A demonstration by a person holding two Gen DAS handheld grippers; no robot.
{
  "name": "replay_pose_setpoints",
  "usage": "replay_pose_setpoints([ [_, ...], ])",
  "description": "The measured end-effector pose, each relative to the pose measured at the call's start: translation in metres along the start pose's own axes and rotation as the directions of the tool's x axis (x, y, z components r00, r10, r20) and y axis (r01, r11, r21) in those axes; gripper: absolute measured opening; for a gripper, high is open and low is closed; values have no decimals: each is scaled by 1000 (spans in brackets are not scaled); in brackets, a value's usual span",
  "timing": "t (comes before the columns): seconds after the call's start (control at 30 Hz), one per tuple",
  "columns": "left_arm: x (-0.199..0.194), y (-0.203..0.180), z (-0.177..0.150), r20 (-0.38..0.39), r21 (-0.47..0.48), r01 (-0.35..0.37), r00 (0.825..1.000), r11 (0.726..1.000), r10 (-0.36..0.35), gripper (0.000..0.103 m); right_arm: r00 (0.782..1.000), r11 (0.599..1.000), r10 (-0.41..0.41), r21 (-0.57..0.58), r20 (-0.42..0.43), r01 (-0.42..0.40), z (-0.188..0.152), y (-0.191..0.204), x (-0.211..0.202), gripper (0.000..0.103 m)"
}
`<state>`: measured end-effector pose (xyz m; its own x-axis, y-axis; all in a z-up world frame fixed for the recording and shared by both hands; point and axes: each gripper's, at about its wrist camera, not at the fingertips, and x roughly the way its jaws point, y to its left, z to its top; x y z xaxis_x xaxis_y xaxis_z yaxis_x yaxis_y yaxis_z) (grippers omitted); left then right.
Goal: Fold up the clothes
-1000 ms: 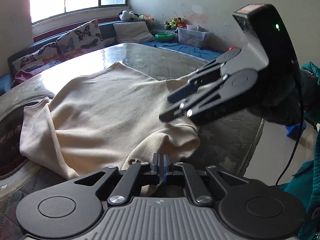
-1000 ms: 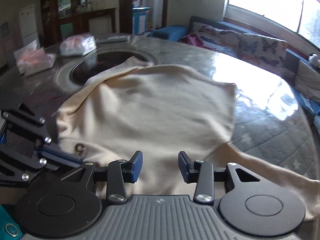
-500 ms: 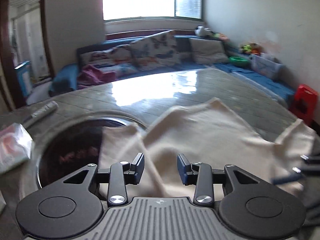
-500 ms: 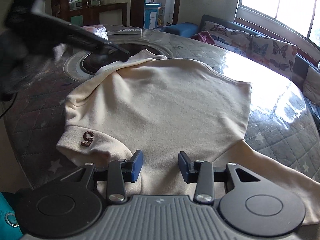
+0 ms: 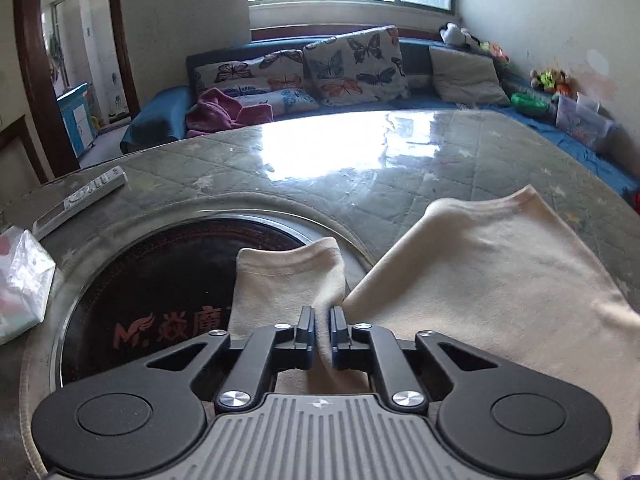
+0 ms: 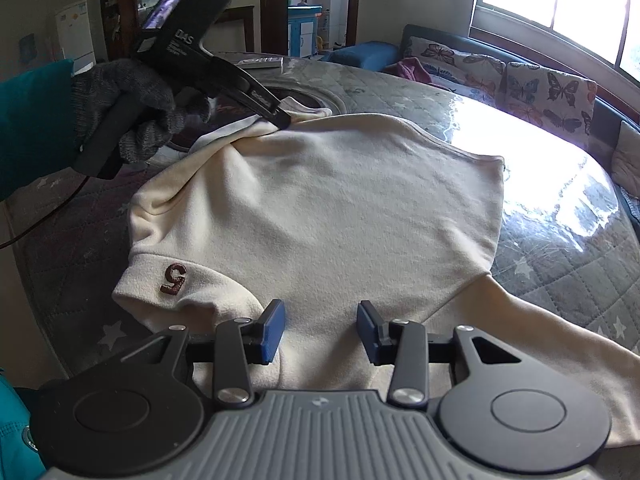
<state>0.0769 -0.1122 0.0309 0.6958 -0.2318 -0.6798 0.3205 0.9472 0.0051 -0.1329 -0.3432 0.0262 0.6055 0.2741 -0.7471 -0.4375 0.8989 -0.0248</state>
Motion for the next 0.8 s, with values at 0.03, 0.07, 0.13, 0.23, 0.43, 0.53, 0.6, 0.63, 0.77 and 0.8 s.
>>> replay_pose_setpoints([
  [0.03,-4,4,0,8,-19,1,1000,1000,-1,5,1000,1000,-2,-4,-1,2,1,0,1,40],
  [0.07,-11,10,-1,21,-42,0,1000,999,1,5,1000,1000,-5,-5,-2,5,1,1,1,40],
  [0.13,-26,23,-2,53,-91,-5,999,996,10,5,1000,1000,-10,-7,-2,10,1,1,1,40],
  [0.23,-56,45,-9,103,-179,-15,994,984,34,5,1000,1000,-17,-14,0,17,0,1,1,40],
  [0.43,-103,81,-41,144,-298,-69,983,952,116,5,1000,999,-27,-35,-1,27,1,2,2,40],
  [0.53,-115,92,-59,125,-326,-115,978,938,164,5,1000,999,-26,-43,-6,25,2,1,3,41],
  [0.6,-122,99,-71,112,-344,-146,974,927,195,5,1000,998,-25,-50,-9,24,2,1,4,41],
  [0.63,-126,103,-76,106,-353,-161,972,922,210,5,1000,998,-26,-58,-11,25,3,2,4,41],
  [0.77,-142,117,-100,77,-387,-222,959,895,271,8,999,996,-29,-84,-20,27,4,4,5,41],
  [0.8,-145,121,-106,70,-396,-236,956,887,286,13,999,995,-33,-94,-22,30,5,5,4,41],
])
